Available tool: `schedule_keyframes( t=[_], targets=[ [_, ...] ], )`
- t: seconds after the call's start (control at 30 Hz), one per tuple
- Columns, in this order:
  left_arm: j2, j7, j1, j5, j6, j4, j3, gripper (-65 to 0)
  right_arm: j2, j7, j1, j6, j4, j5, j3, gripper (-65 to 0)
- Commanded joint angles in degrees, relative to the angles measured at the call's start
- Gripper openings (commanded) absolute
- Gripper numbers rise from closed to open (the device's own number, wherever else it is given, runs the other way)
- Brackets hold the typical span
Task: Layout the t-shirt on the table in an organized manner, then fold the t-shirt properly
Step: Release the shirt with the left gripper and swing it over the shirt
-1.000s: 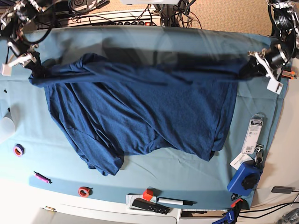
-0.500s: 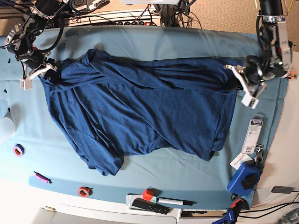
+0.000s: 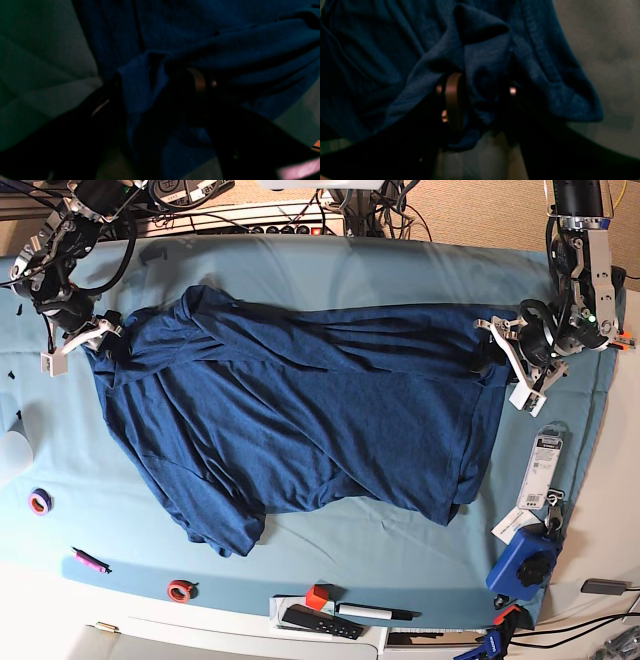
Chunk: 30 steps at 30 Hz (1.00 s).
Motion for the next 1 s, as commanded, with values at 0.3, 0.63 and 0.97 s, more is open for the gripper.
schedule_keyframes(
  t=[0.3,0.63,0.97],
  targets=[
    [-0.9,-0.6,-6.6,1.5,0.2,7.0,-0.4,-33.7,1.1,-0.6,0.1,-0.3,0.6,-0.3,0.2,-41.8],
    [2.1,7.6,-6.6,-20.6,-11.7,10.7,4.8,-36.9,1.1,-0.6,0.1,-0.3,0.6,-0.3,0.2,-41.8],
    [8.9,0.8,-6.9,-9.0,-11.7,10.7,32.3,-36.9,1.1,-0.6,0.1,-0.3,0.6,-0.3,0.2,-41.8]
  ],
)
